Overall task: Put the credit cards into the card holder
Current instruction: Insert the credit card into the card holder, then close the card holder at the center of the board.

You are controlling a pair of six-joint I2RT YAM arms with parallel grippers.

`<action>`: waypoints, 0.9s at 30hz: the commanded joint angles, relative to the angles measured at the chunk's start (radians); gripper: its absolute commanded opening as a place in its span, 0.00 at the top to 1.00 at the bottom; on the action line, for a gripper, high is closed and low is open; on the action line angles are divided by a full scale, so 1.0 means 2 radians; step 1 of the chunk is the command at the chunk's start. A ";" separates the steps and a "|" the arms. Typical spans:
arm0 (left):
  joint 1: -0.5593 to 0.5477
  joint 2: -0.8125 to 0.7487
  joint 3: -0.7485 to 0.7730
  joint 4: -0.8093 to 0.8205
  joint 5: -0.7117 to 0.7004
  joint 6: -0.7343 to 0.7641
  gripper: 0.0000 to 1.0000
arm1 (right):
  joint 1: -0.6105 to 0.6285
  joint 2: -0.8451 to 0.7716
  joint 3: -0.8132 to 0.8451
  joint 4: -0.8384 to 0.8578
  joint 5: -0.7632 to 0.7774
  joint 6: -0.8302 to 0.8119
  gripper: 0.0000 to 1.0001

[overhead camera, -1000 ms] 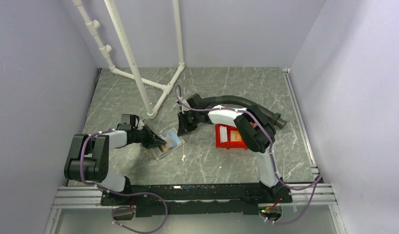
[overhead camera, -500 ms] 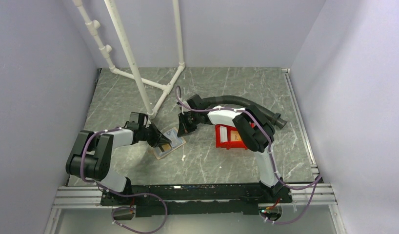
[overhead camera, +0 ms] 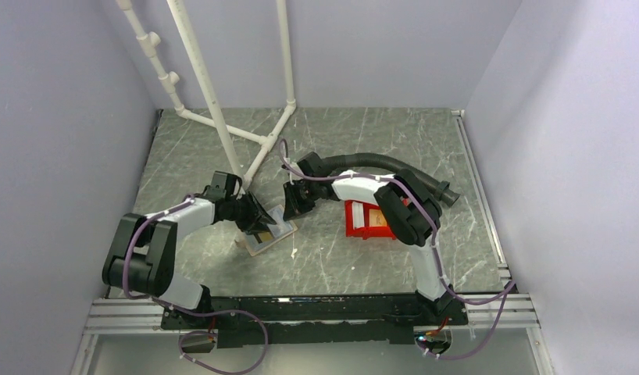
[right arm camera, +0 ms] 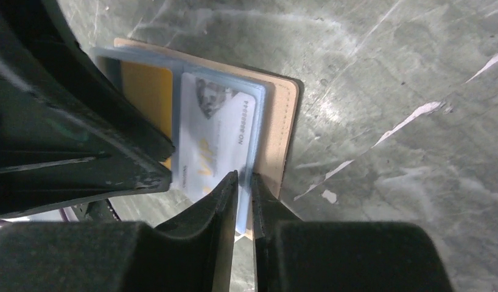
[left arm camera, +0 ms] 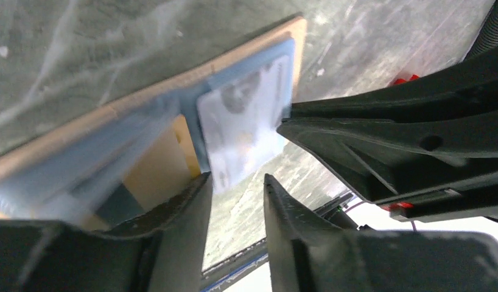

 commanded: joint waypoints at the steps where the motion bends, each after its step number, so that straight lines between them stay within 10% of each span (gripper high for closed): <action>1: 0.001 -0.044 0.043 -0.108 -0.036 0.063 0.56 | -0.001 -0.040 -0.008 -0.020 0.024 -0.021 0.82; 14: 0.039 -0.106 0.040 -0.210 -0.104 0.100 0.65 | -0.021 -0.024 -0.012 -0.019 0.018 0.008 0.47; 27: 0.038 -0.077 -0.039 -0.110 -0.114 0.077 0.84 | 0.000 0.005 -0.017 0.035 -0.034 0.076 0.42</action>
